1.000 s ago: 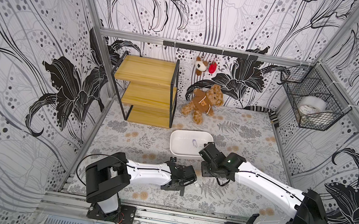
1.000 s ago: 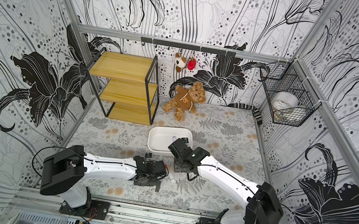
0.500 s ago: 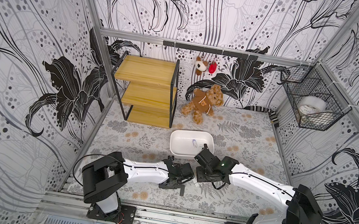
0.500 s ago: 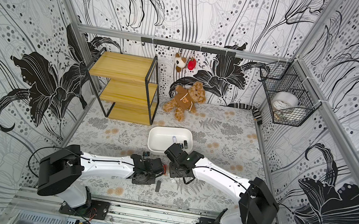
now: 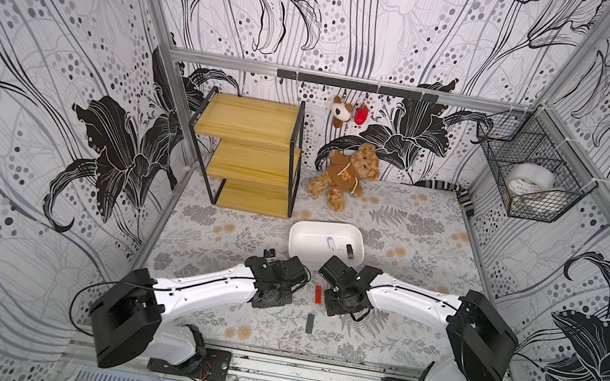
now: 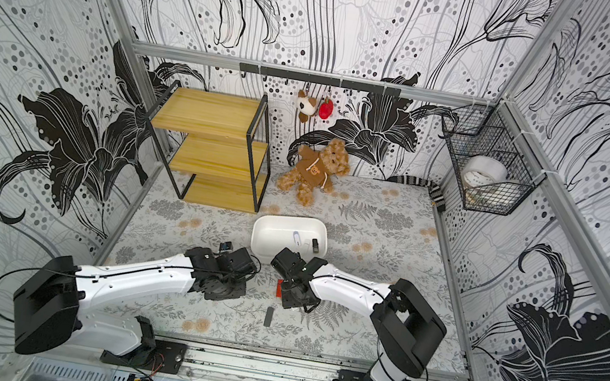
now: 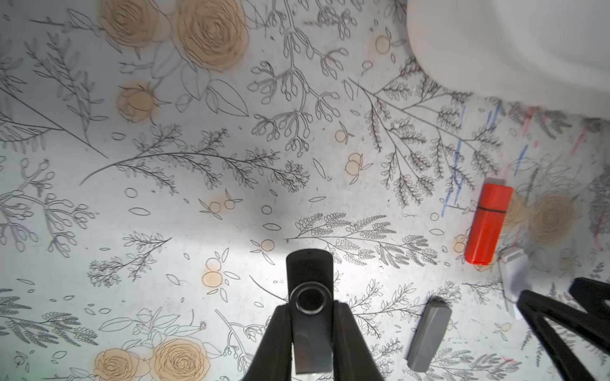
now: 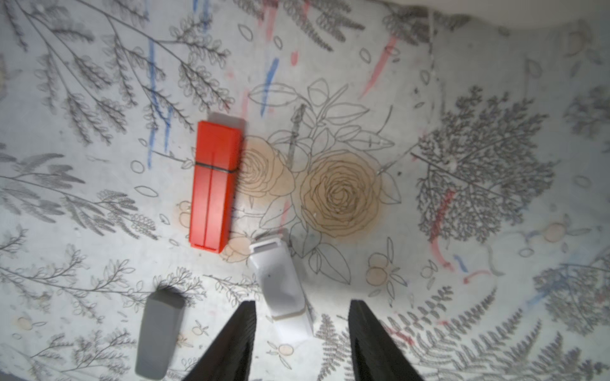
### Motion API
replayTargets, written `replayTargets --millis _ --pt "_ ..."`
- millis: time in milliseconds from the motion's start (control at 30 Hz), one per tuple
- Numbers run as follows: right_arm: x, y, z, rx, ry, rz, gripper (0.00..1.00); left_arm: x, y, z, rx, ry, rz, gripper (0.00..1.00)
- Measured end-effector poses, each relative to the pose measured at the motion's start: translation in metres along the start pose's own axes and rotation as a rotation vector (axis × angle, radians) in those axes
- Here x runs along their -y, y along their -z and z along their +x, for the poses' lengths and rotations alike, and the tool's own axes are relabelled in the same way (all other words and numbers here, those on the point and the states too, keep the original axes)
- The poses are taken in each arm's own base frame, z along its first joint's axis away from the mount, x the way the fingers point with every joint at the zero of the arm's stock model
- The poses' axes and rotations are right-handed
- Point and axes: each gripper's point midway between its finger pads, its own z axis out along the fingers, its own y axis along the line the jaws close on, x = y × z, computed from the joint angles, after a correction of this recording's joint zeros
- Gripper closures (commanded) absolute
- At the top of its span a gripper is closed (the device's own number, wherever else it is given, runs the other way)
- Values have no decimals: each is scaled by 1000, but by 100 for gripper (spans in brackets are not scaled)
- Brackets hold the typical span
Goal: Put the usb flash drive into the storage box
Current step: Pick up the USB flash from the center of the board.
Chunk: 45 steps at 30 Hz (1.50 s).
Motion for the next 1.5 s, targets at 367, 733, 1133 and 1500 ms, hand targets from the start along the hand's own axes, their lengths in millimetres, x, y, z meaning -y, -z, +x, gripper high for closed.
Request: replayTargets --millis 367,733,1133,1500 --pt "-6 -13 -4 -22 31 10 61 -22 8 -14 8 26 -34 100" --pt "-15 -16 -8 -19 48 11 79 -31 10 -24 16 31 -45 100" --pt "-22 15 -11 7 39 25 100 -32 11 -39 24 14 -51 100" --pt "-48 151 -120 353 -18 -110 100 -39 10 -49 28 15 -62 100"
